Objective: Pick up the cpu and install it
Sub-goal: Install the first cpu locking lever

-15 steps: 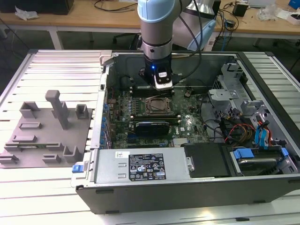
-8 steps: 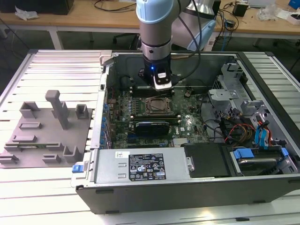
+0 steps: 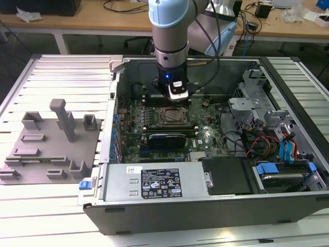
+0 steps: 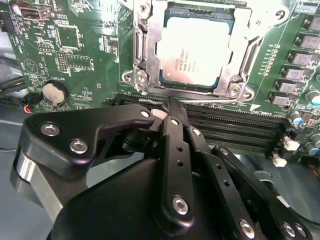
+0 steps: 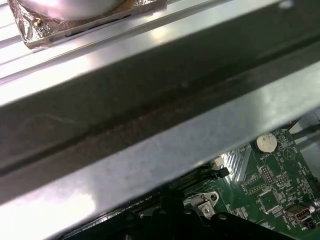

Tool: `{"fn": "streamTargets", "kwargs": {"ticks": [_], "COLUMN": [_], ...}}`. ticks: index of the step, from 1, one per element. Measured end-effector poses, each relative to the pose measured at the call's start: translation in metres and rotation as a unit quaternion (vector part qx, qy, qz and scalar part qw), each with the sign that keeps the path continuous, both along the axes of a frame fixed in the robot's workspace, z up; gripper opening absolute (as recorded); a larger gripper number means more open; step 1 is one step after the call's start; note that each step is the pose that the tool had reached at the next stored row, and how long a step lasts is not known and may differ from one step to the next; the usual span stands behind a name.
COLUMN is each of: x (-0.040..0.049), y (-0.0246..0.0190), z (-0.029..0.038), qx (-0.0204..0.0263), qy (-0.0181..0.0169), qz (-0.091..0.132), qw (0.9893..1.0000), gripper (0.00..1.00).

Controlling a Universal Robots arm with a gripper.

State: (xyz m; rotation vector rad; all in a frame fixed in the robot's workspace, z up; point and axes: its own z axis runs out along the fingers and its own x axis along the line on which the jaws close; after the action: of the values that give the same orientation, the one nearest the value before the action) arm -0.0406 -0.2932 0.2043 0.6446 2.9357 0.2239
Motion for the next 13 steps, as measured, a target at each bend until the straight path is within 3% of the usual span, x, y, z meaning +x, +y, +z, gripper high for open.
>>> {"fn": "streamTargets", "kwargs": {"ticks": [6,13], "x": [0.0000,0.0001], "y": [0.0004,0.0010], "z": [-0.0027,-0.0043], "qx": [-0.0106,-0.0158], "qy": [-0.0039,-0.0061], "qz": [0.000,0.000], "qw": [0.9999,0.9999], "gripper": [0.11,0.11]}}
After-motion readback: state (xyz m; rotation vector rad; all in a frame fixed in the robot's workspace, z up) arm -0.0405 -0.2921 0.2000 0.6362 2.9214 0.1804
